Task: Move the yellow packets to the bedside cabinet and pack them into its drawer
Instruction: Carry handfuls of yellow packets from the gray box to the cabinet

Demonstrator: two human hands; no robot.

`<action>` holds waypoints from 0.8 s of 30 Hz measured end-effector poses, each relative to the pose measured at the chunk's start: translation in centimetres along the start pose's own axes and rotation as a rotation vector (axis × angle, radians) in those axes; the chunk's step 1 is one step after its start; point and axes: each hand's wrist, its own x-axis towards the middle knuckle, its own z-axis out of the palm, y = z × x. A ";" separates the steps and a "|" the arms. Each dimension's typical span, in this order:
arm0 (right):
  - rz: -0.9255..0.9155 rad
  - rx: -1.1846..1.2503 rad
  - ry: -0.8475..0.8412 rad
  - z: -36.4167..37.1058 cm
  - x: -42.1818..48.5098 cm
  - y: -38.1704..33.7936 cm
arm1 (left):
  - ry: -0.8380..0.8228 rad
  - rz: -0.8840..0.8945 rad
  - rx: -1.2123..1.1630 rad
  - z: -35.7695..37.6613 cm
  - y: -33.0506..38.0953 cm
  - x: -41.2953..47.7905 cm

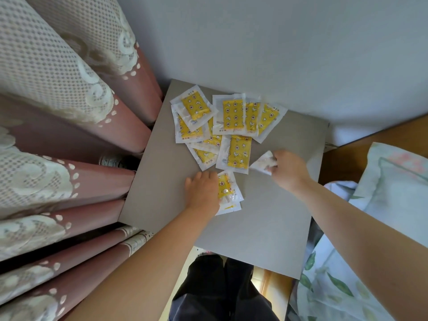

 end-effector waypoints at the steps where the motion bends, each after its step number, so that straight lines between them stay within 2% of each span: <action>1: -0.127 0.067 0.149 -0.3 -0.2 -0.7 | -0.005 0.012 0.031 -0.2 0.1 0.0; 3: -0.399 0.144 0.448 -0.8 -0.5 -2.5 | -0.017 0.021 0.037 -0.2 0.1 0.1; 5: -0.598 0.094 0.550 -0.4 -0.1 -3.7 | -0.032 0.021 0.022 -0.2 0.0 0.2; 7: -0.690 -0.039 0.438 0.7 0.5 -3.7 | -0.039 0.024 0.043 -0.2 -0.2 0.2; 9: -0.632 -0.172 0.140 1.8 0.6 -3.4 | -0.051 0.007 0.066 -0.2 -0.6 0.0; 11: -0.571 -0.255 -0.007 1.6 0.7 -3.8 | -0.077 -0.040 0.067 -0.3 -1.1 0.0; 13: -0.561 -0.384 -0.068 0.7 1.6 -5.1 | -0.110 -0.090 0.065 -0.4 -1.5 0.0; 16: -0.636 -0.608 -0.073 0.2 3.0 -6.4 | -0.152 -0.113 0.088 -0.4 -1.5 0.2; 19: -0.618 -0.655 -0.135 0.6 3.5 -6.5 | -0.159 -0.137 0.082 -0.4 -1.4 0.4; 24: -0.552 -0.693 -0.145 0.6 2.3 -5.6 | -0.128 -0.172 0.061 -0.5 -1.0 -0.1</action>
